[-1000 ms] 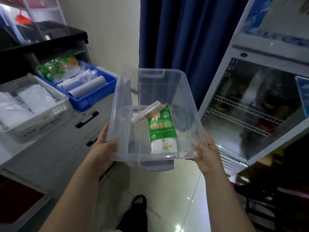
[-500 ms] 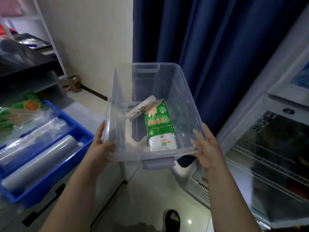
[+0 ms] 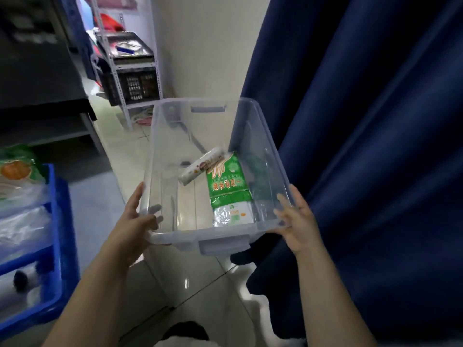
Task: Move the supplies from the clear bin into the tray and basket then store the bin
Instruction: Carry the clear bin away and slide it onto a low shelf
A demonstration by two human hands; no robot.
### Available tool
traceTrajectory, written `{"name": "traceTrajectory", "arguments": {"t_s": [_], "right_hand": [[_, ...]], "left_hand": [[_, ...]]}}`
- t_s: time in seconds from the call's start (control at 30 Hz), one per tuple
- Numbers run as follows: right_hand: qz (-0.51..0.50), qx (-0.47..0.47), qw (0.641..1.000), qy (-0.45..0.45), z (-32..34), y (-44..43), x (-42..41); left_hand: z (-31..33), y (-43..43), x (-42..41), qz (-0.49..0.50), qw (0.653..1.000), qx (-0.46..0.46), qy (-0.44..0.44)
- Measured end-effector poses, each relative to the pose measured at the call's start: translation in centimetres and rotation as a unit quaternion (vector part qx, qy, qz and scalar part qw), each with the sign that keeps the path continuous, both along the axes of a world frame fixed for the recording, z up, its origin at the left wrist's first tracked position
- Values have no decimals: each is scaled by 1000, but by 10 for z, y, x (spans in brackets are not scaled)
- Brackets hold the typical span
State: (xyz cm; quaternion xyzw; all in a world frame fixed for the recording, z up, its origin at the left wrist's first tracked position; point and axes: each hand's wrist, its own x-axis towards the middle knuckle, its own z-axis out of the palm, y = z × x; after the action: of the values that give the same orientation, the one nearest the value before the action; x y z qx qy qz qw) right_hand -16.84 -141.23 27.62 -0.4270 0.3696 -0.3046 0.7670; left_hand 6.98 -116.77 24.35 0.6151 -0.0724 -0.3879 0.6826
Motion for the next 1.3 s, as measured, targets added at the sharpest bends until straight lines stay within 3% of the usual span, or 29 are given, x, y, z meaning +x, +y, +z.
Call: {"name": "traceTrajectory", "arguments": {"t_s": [0.33,0.7,1.0,1.3], "right_hand": [[95,18,995,-9,-28,-151,213],[220,-32,974,-36,-22,-276,441],[289,-26,957,-13,-36,-401,671],[352,-11,936,0,-41,-442,910]], "left_hand": [[-13,-117,163,142,990,-21,8],[-4,-220,334,221,975,15,-26],[-5,-327,511,312,950,2,2],[-7,-361,701,409,911,18,45]]}}
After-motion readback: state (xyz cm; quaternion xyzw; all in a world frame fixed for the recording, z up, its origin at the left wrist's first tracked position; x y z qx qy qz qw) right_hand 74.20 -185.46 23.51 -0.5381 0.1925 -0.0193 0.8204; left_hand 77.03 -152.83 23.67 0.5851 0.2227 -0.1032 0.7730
